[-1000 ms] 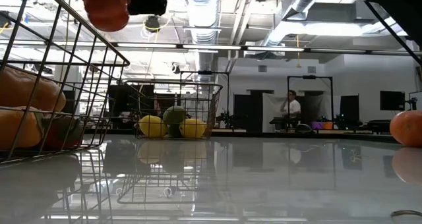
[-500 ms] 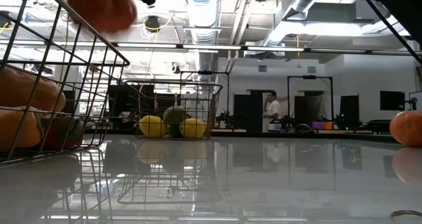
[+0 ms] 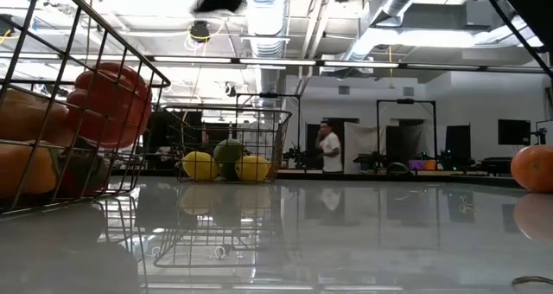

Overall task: Sort produce into baskets
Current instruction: Put the orange into the top wire basket

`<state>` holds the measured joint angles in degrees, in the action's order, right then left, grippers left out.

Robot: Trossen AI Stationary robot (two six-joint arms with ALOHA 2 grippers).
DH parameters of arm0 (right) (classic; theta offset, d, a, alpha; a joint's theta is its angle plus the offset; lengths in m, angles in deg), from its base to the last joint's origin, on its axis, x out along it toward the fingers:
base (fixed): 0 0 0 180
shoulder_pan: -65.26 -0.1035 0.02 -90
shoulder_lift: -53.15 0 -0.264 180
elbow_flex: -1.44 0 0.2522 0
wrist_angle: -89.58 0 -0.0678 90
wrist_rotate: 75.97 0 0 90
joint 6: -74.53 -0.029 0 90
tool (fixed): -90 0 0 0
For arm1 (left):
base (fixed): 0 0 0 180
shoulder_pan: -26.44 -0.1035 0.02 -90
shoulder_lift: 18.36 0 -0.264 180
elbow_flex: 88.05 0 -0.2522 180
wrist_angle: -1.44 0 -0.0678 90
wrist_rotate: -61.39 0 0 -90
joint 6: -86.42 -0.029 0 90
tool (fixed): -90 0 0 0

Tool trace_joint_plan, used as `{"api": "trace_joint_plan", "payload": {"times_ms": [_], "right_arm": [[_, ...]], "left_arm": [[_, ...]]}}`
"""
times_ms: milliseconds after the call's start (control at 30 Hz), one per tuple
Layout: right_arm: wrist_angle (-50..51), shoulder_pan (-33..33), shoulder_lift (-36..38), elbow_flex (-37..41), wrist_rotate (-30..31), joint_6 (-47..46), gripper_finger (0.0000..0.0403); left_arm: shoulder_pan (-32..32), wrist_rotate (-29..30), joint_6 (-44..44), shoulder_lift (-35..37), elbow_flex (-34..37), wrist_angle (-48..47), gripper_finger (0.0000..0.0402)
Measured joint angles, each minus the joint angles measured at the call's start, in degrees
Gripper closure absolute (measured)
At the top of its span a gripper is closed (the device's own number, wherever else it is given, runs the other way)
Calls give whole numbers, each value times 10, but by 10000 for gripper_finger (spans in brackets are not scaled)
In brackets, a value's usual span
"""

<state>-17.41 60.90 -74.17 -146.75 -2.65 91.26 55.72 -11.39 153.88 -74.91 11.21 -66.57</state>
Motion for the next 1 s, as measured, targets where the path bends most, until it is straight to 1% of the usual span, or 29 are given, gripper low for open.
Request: {"api": "trace_joint_plan", "payload": {"times_ms": [67, 133, 233, 300, 367, 433, 500, 567, 767, 900, 1000], "right_arm": [[89, 2, -1, 0, 25, 8, 3], [172, 8, -5, 9, 29, 0, 7], [243, 21, -2, 43, 32, -19, 17], [274, 32, 5, 76, 39, -34, 24], [277, 42, 20, 119, 42, -54, 29], [266, 49, 46, 170, 60, -71, 33], [248, 55, 79, 229, 78, -82, 34], [218, 62, 117, 299, 94, -98, 35], [130, 80, 247, 517, 126, -150, 35], [123, 88, 313, 637, 185, -167, 35], [130, 101, 357, 713, 210, -182, 34]], "left_arm": [[0, 18, -16, 3, 0, -4, 163], [-3, 38, -32, 4, 0, -2, 163], [-12, 63, -74, 4, 0, -3, 163], [-22, 67, -101, 4, 0, -3, 163], [-33, 59, -119, 4, 0, -2, 163], [-43, 37, -131, 7, 0, -3, 163], [-49, 22, -141, 13, 0, -3, 163], [-51, 21, -145, 19, 0, -3, 163], [-52, 63, -146, 43, 0, -2, 163], [-55, 100, -155, 50, 0, -1, 163], [-64, 103, -174, 49, 0, 16, 163]]}}
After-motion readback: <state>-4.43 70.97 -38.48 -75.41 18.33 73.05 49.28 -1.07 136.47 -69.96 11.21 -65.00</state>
